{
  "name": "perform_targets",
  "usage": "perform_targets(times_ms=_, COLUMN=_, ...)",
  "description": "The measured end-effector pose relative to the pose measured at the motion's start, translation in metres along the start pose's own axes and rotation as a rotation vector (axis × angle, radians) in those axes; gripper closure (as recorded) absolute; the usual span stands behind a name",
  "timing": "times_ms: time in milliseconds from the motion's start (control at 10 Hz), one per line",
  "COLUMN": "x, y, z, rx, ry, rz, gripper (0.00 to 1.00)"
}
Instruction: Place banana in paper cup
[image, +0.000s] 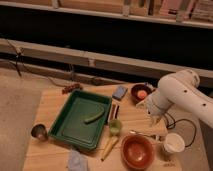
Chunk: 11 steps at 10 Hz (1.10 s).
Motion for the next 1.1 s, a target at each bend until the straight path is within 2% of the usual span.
perform_targets(times_ms=300, x=-0.005, y=-0.003, z=0.001, rx=0.004, ry=-0.016, rz=-0.029, gripper=0.35)
perform_targets(times_ms=500, x=-0.009, y=-0.005, z=0.004, rx=-0.005, ry=-0.037, rz=-0.071, gripper=0.35)
perform_targets(times_ms=1100, x=-0.023, y=-0.015, z=0.014, rx=-0.016, ry=-0.080, rz=-0.095, gripper=0.35)
